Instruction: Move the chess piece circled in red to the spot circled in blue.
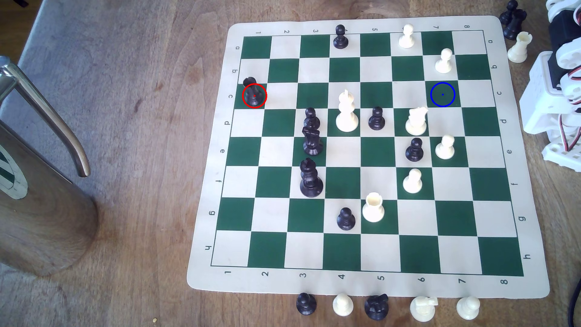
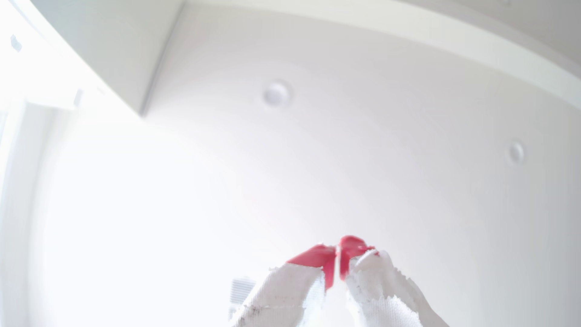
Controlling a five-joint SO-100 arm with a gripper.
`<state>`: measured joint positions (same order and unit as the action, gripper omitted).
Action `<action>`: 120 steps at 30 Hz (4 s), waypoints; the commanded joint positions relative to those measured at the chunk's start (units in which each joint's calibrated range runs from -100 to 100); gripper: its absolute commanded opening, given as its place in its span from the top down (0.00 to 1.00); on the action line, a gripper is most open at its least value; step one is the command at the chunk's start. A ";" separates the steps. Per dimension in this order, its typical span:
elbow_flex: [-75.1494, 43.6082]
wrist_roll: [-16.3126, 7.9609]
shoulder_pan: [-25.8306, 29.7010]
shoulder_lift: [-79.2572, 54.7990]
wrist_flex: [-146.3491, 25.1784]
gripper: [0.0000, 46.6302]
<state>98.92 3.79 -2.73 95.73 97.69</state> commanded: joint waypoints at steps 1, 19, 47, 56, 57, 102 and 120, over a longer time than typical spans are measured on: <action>1.08 -4.25 0.34 0.03 0.26 0.95; -19.31 -7.08 -6.07 0.03 -82.78 0.94; -65.01 -6.98 -3.02 -48.02 -146.83 0.72; -82.42 -10.79 -3.02 -68.31 -147.32 0.74; -83.96 -11.14 -3.02 -69.92 -147.32 0.74; -136.18 -14.70 -5.52 -129.68 -147.48 0.61; -139.80 -14.80 -4.43 -134.27 -148.30 0.65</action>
<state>-35.47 -10.82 -7.89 -41.35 -50.68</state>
